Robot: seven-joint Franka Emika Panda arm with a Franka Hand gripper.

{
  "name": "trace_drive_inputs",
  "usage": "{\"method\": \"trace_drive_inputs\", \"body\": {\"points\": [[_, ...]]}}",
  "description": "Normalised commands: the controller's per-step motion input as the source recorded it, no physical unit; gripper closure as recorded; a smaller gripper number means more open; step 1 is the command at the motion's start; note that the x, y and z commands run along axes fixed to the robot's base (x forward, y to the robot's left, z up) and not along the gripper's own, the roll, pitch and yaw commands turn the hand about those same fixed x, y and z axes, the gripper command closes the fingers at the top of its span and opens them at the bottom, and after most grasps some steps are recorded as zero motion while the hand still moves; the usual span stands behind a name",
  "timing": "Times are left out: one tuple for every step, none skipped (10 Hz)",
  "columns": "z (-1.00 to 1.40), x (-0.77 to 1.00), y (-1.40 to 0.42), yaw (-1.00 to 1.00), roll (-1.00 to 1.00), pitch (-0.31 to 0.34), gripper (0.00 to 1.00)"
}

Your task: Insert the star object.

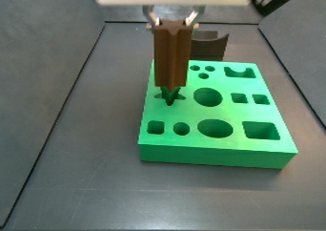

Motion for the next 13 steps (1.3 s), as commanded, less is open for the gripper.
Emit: {"method": "trace_drive_inputs", "body": {"points": [[-1.00, -0.10, 0.00, -0.06, 0.11, -0.026, 1.00], [-0.99, 0.00, -0.17, -0.12, 0.20, 0.000, 1.00], [-0.85, 0.08, -0.30, -0.14, 0.26, 0.000, 1.00], [-0.90, 0.09, -0.33, -0.13, 0.24, 0.000, 1.00], [-0.92, 0.09, -0.34, -0.14, 0.23, 0.000, 1.00], [-1.00, 0.28, -0.09, -0.15, 0.07, 0.000, 1.00], [-1.00, 0.14, 0.18, -0.13, 0.00, 0.057, 1.00], [-0.77, -0.03, 0.32, -0.10, -0.16, 0.099, 1.00], [-0.65, -0.05, 0.29, -0.04, -0.22, 0.117, 1.00], [-0.70, -0.11, 0.25, -0.01, -0.17, 0.127, 1.00], [-0.80, -0.11, 0.19, 0.00, -0.09, 0.151, 1.00], [-0.91, -0.06, 0.16, 0.00, -0.03, 0.129, 1.00], [-1.00, 0.00, 0.05, 0.00, 0.00, 0.007, 1.00]]}}
